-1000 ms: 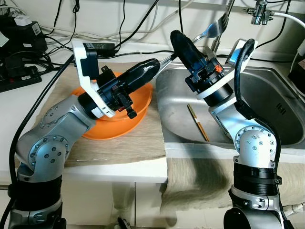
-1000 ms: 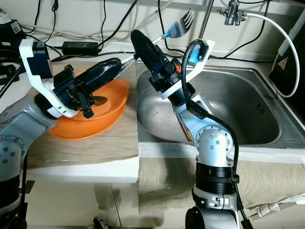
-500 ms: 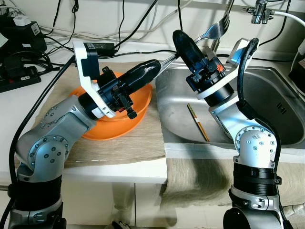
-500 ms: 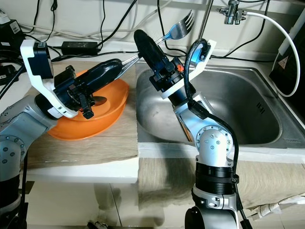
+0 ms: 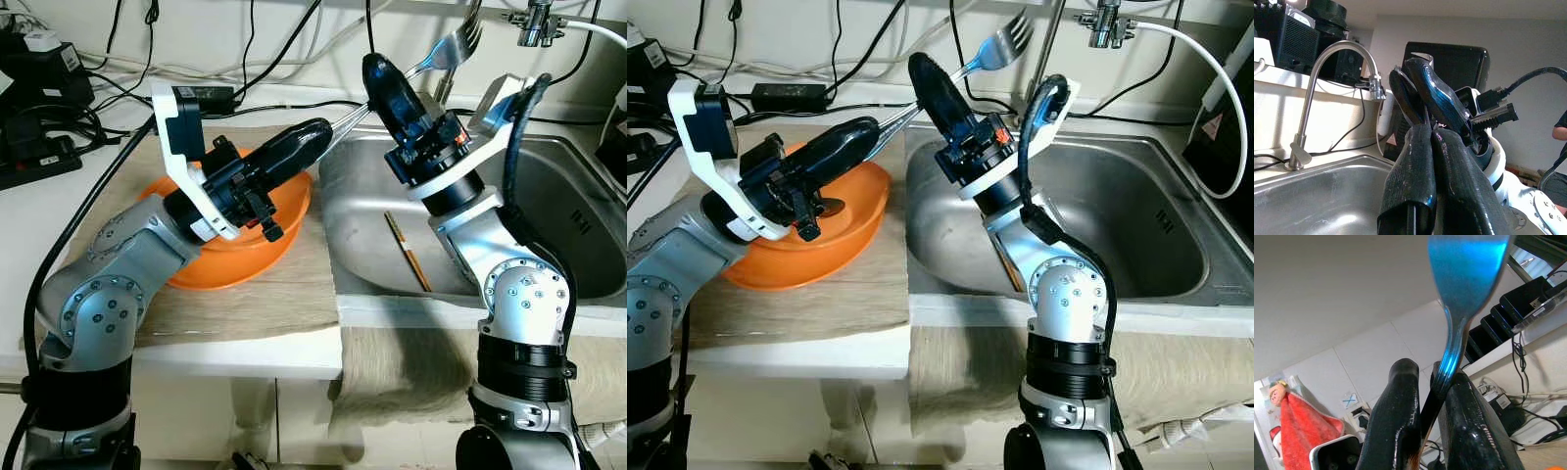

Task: Kitchen organization

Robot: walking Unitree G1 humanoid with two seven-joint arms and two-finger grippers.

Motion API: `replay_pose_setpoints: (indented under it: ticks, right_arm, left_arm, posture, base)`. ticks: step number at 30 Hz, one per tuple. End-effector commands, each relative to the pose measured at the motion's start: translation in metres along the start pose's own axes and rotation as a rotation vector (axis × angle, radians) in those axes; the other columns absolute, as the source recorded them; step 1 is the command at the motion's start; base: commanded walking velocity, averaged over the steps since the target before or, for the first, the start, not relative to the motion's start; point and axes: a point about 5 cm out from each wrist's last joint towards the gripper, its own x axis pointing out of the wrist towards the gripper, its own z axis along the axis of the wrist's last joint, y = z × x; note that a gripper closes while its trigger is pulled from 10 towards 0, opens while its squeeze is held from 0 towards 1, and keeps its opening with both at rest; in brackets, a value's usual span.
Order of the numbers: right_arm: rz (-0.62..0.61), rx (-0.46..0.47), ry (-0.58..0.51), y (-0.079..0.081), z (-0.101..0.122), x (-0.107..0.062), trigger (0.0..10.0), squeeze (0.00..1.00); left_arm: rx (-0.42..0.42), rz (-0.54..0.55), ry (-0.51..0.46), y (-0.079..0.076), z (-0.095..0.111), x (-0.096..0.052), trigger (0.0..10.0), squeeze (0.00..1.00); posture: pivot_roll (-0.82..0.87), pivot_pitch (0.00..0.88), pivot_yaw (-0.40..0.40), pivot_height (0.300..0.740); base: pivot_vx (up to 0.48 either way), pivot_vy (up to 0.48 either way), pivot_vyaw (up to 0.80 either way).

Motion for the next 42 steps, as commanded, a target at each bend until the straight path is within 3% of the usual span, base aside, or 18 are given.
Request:
replay_pose_setpoints:
  ticks: [1,8,9,10,11,12,13,25,27,28,30,32,34,35,36,37,39,42]
  right_arm:
    - [0.005,-0.037,-0.027,0.003,0.009,0.004,0.0,0.0]
    - [0.007,-0.032,-0.04,0.003,0.011,0.004,0.0,0.0]
    - [0.007,-0.032,-0.042,0.003,0.012,0.004,0.0,0.0]
    - [0.007,-0.032,-0.044,0.003,0.012,0.005,0.0,0.0]
    - [0.006,-0.033,-0.047,0.002,0.013,0.005,0.0,0.0]
    - [0.006,-0.033,-0.047,0.002,0.013,0.005,0.0,0.0]
    - [0.002,-0.041,-0.049,0.002,0.014,0.005,0.0,0.0]
    - [-0.031,-0.088,-0.079,-0.004,0.032,-0.002,0.0,0.0]
    - [-0.045,-0.113,-0.091,-0.006,0.041,-0.005,0.0,0.0]
    - [-0.055,-0.148,-0.1,-0.008,0.051,-0.008,0.0,0.0]
    - [-0.057,-0.157,-0.102,-0.008,0.054,-0.008,0.0,0.0]
    - [-0.115,-0.282,-0.089,-0.014,0.071,-0.014,0.0,0.0]
    - [-0.129,-0.311,-0.084,-0.015,0.074,-0.015,0.0,0.0]
    - [-0.236,-0.48,0.009,-0.026,0.079,-0.018,0.0,0.0]
    - [-0.236,-0.48,0.009,-0.026,0.079,-0.018,0.0,0.0]
    - [-0.292,-0.58,0.081,-0.033,0.08,-0.021,10.0,0.0]
    - [-0.384,-0.786,0.249,-0.05,0.081,-0.028,10.0,0.0]
    - [-0.447,-0.879,0.357,-0.067,0.079,-0.036,10.0,0.0]
  left_arm:
    - [0.024,0.004,-0.016,0.001,0.007,0.001,0.0,0.0]
    - [0.032,0.005,-0.014,0.001,0.008,0.001,0.0,0.0]
    - [0.023,0.028,-0.009,0.003,0.007,0.002,10.0,0.0]
    - [0.017,0.046,-0.005,0.005,0.006,0.002,10.0,0.0]
    - [0.011,0.051,-0.014,0.006,0.006,0.002,10.0,0.35]
    - [0.011,0.051,-0.014,0.006,0.006,0.002,10.0,0.35]
    - [0.001,0.056,-0.028,0.006,0.007,0.002,10.0,1.0]
    - [0.026,0.087,-0.063,0.011,0.014,-0.001,10.0,1.0]
    - [0.032,0.124,-0.065,0.015,0.014,-0.003,10.0,0.91]
    - [0.054,0.157,-0.071,0.018,0.016,-0.006,10.0,0.0]
    - [0.061,0.165,-0.073,0.019,0.016,-0.007,10.0,0.0]
    - [0.124,0.301,-0.075,0.033,0.021,-0.01,10.0,0.0]
    - [0.138,0.324,-0.073,0.036,0.022,-0.01,10.0,0.0]
    - [0.253,0.302,0.016,0.031,0.02,-0.008,10.0,0.0]
    - [0.253,0.302,0.016,0.031,0.02,-0.008,10.0,0.0]
    - [0.287,0.257,0.071,0.025,0.018,-0.006,10.0,0.0]
    - [0.385,0.203,0.168,0.014,0.014,-0.001,10.0,0.0]
    - [0.445,0.198,0.214,0.01,0.012,0.003,10.0,0.0]
  posture:
    - [-0.02,0.0,-0.022,0.74]
    - [-0.01,0.0,-0.023,0.74]
    - [-0.01,0.0,-0.023,0.74]
    - [-0.01,0.0,-0.023,0.74]
    - [-0.01,0.0,-0.022,0.74]
    - [-0.01,0.0,-0.022,0.74]
    - [-0.01,0.0,-0.021,0.74]
    - [-0.01,0.0,-0.02,0.74]
    - [-0.01,0.0,-0.021,0.74]
    - [-0.01,0.0,-0.021,0.74]
    - [-0.01,0.0,-0.021,0.74]
    - [-0.01,0.0,-0.022,0.74]
    - [-0.01,0.0,-0.022,0.74]
    - [-0.01,0.0,-0.021,0.74]
    - [-0.01,0.0,-0.021,0.74]
    - [-0.01,0.0,-0.021,0.74]
    - [-0.01,0.0,-0.004,0.74]
    - [-0.01,0.0,-0.004,0.74]
  base:
    - [0.0,0.0,0.0]
    - [0.0,0.0,0.0]
    - [0.0,0.0,0.0]
    - [0.0,0.0,0.0]
    - [0.0,0.0,0.0]
    - [0.0,0.0,0.0]
    - [0.0,0.0,0.0]
    - [0.0,0.0,0.0]
    - [0.0,0.0,0.0]
    - [0.0,0.0,0.0]
    - [0.0,0.0,0.0]
    - [0.0,0.0,0.0]
    - [0.0,0.0,0.0]
    - [0.0,0.0,0.0]
    - [0.0,0.0,0.0]
    - [0.0,0.0,0.0]
    - [0.0,0.0,0.0]
    - [0.0,0.0,0.0]
